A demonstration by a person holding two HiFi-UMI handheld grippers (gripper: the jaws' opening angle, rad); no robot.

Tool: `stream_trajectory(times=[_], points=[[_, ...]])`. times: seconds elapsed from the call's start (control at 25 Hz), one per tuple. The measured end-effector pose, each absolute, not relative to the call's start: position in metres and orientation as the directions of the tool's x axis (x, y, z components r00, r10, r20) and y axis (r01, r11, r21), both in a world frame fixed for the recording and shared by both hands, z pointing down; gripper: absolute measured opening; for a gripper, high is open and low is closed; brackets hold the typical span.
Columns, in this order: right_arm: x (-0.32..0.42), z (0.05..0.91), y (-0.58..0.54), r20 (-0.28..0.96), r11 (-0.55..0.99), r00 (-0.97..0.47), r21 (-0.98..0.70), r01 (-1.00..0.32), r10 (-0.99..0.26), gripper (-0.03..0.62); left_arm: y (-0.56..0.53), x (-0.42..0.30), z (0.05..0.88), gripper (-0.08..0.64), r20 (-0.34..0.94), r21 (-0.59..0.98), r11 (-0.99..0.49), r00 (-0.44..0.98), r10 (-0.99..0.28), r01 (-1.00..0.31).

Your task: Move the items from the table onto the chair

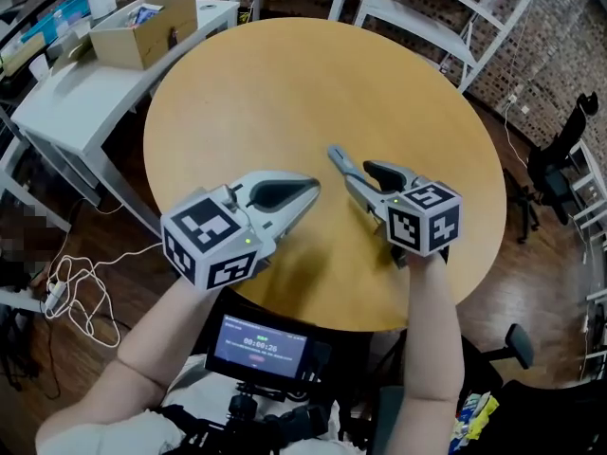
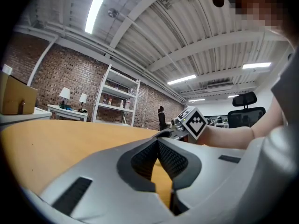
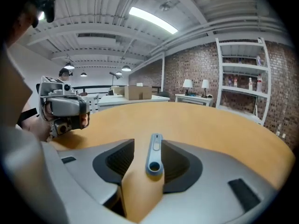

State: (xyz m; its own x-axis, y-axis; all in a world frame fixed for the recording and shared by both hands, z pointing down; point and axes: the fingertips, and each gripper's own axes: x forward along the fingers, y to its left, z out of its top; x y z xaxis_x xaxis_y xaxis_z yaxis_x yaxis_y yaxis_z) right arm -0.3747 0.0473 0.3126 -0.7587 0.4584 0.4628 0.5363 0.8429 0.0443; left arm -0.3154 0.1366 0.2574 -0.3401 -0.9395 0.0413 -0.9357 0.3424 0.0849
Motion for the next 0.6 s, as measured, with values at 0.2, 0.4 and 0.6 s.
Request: stream_trajectory(times=[0.2,0.4,0.6], points=[[-0.39,0.338,0.042,0.578,0.832,-0.698,0.06,0.552,0.422,0.189,0.139,-0.314,0.257,0.008,0.032,0.085,0.329,-0.328,-0.944,-0.94],[-0.389,0.346,0.045,0.652,0.796,-0.626,0.058,0.603,0.427,0.174,0.137,-0.313,0.254,0.008,0.012,0.093,0.318,-0.318,-0.948,-0.943],[-0.386,0.346,0.046,0.65,0.786,-0.626,0.073,0.615,0.43,0.142,0.134,-0.308,0.257,0.008,0.025,0.095,0.31,-0.309,-0.951,-0.946]])
